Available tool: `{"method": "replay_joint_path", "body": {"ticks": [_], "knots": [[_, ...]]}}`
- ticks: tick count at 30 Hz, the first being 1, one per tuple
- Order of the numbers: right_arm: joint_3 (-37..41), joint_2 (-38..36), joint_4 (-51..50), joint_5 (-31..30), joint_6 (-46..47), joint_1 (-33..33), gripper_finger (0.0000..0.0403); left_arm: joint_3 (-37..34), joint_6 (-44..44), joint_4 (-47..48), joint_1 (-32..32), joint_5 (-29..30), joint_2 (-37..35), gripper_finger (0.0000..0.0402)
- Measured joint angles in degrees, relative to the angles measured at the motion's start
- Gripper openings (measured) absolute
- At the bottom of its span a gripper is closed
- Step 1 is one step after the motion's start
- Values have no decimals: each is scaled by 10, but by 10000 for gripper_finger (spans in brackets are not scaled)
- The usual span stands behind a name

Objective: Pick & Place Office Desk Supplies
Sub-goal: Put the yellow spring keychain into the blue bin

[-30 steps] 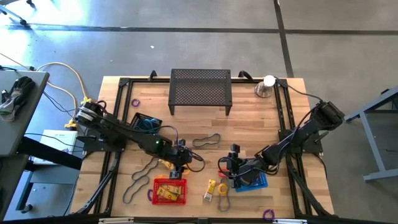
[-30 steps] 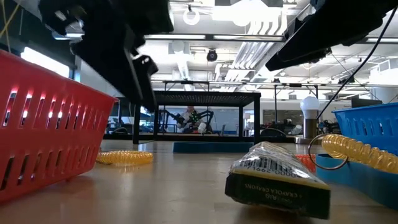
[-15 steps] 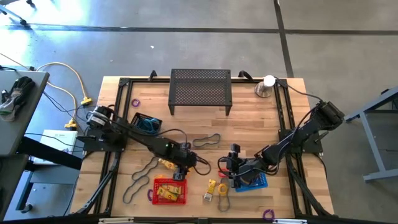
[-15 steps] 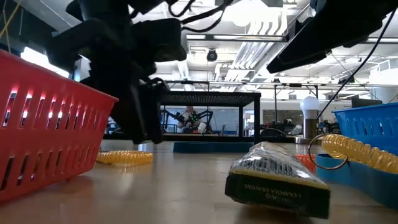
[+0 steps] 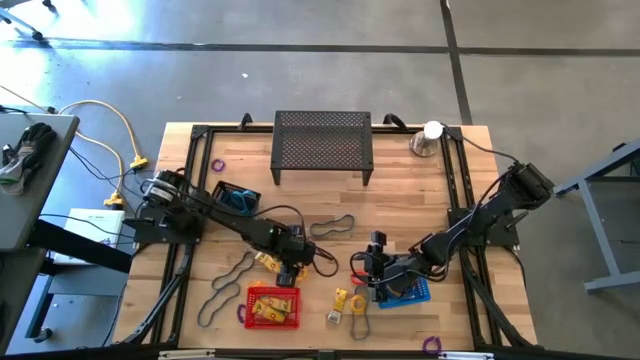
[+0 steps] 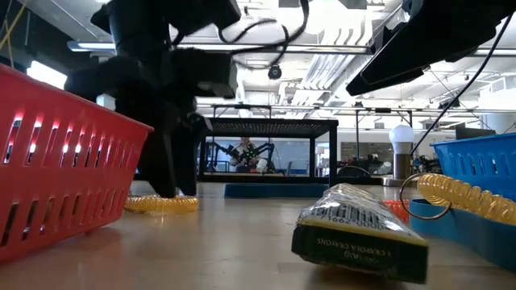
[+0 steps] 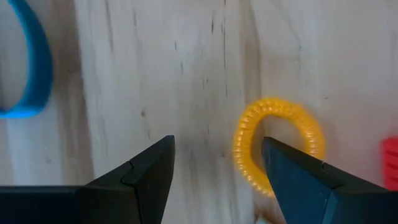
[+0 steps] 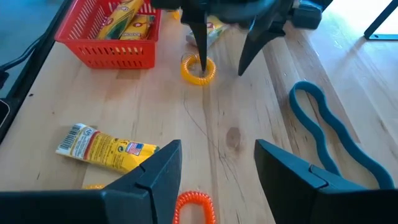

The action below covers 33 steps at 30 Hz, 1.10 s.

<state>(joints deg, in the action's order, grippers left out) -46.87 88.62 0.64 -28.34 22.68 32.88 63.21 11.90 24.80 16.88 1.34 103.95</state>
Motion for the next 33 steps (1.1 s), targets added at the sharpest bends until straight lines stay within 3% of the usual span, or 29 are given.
{"method": "replay_joint_path", "body": {"ticks": [11, 16, 24, 33], "knots": [[0, 0, 0, -1, 0, 0, 191, 2, 16, 7, 6, 4, 15, 225], [0, 0, 0, -1, 0, 0, 191, 2, 8, 15, 0, 3, 16, 170], [0, 0, 0, -1, 0, 0, 191, 2, -24, 26, 20, 48, 46, 22], [0, 0, 0, 0, 0, 0, 191, 10, 14, 23, 36, 98, 24, 11]]}}
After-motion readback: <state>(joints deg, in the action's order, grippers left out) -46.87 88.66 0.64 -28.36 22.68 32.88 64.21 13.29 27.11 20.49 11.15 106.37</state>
